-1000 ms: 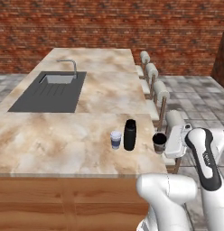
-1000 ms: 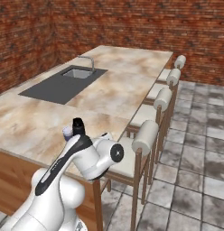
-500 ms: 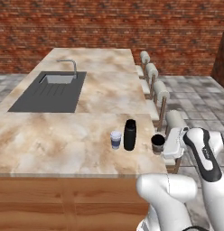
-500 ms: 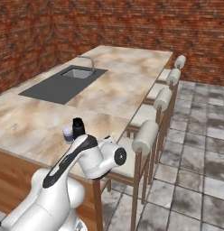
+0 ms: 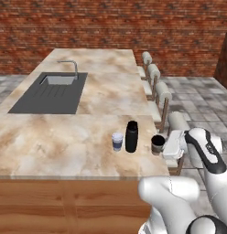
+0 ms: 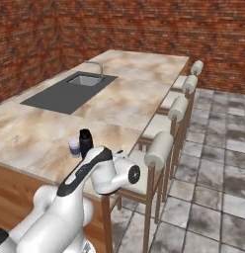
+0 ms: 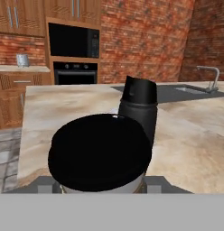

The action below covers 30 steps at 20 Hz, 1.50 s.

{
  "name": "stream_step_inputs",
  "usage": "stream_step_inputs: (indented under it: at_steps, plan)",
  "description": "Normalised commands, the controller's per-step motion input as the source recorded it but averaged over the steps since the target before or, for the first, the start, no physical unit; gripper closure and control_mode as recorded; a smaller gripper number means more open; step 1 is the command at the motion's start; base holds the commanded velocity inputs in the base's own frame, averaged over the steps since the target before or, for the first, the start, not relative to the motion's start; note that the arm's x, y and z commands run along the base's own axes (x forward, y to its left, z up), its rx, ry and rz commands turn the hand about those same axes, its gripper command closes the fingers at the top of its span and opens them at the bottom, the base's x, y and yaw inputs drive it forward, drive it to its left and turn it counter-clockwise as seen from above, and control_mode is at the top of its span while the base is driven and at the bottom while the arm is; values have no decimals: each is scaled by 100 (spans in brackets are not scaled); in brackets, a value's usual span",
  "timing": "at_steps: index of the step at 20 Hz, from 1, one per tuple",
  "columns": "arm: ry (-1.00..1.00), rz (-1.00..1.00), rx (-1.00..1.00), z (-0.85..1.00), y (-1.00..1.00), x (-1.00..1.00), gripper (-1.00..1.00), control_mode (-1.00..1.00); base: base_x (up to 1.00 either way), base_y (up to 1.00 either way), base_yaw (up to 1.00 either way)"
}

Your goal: Move the drinks to the dining counter.

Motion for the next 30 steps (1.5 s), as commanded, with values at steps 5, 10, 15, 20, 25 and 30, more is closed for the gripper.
stream_step_inputs:
  at_steps: [5, 10, 15, 20, 25, 30]
  plan:
    - [-4, 0, 0, -20, 0, 24, 100, -100, 0, 0, 0]
    - [-9, 0, 0, -28, 0, 20, 100, -100, 0, 0, 0]
    - [-9, 0, 0, -31, 0, 19, 100, -100, 0, 0, 0]
    - [-7, 0, 0, -30, 0, 23, 100, -100, 0, 0, 0]
    - [-5, 0, 0, -27, 0, 26, 100, -100, 0, 0, 0]
    - [-1, 0, 0, -22, 0, 30, 100, -100, 0, 0, 0]
